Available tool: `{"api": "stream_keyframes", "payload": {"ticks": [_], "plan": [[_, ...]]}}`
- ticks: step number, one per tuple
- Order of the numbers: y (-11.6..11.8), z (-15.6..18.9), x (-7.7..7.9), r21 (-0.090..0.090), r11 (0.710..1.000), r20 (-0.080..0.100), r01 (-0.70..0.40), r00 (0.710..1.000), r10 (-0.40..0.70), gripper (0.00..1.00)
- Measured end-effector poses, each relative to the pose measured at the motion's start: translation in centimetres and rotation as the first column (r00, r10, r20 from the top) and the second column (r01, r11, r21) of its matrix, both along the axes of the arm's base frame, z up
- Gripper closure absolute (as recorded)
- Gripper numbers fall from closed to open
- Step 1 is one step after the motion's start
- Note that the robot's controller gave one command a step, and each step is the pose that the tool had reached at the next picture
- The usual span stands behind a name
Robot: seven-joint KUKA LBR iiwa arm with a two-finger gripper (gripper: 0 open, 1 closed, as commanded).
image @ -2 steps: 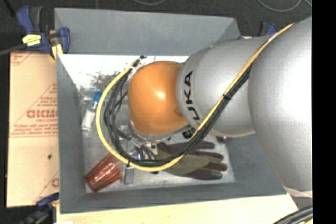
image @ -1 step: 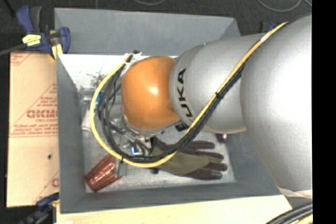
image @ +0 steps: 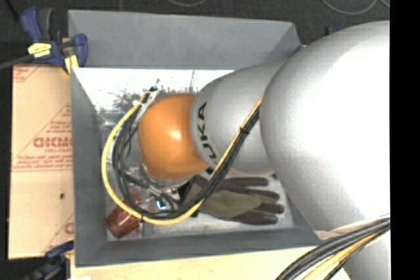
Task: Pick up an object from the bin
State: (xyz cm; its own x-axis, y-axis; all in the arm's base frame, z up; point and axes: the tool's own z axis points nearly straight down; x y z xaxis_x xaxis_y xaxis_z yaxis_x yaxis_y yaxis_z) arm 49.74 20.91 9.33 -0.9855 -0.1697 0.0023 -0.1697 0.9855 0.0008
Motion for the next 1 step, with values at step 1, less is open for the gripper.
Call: {"api": "stream_keyframes", "payload": {"ticks": [1], "plan": [[2.8,-2.29,3.16,0.008,0.999,0.023,-0.049,0.999,0.049,1.0]]}}
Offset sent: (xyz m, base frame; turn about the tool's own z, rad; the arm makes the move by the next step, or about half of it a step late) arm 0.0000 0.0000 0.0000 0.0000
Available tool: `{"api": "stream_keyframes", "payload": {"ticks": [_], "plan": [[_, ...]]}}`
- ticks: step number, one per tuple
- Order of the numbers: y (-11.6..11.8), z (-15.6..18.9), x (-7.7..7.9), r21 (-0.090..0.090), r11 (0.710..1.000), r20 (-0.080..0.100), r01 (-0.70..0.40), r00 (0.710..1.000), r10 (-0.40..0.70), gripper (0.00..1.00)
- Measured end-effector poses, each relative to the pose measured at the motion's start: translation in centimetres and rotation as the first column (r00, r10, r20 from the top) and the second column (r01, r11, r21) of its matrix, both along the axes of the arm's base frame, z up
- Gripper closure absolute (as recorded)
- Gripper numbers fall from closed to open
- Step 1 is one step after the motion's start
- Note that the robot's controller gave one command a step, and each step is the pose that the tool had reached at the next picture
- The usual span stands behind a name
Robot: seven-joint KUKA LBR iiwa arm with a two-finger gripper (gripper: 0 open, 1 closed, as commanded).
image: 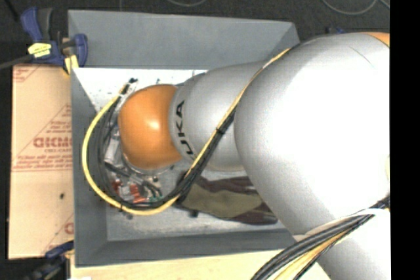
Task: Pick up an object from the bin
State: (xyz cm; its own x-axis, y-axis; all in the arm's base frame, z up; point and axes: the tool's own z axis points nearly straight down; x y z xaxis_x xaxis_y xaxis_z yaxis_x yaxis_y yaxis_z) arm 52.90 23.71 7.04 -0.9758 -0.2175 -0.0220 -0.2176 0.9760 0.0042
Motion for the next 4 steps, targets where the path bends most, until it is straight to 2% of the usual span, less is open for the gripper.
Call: {"api": "stream_keyframes", "payload": {"ticks": [1,2,3,4], "plan": [[0.0,0.0,0.0,0.0,1.0,0.0,0.001,1.0,-0.001,1.0],[-0.2,4.9,-0.3,-0.003,1.0,-0.005,-0.013,1.0,0.013,1.0],[-0.8,9.5,0.4,0.001,1.0,0.003,0.001,1.0,-0.001,1.0],[-1.2,10.9,-0.5,-0.002,1.0,-0.002,-0.006,1.0,0.006,1.0]]}}
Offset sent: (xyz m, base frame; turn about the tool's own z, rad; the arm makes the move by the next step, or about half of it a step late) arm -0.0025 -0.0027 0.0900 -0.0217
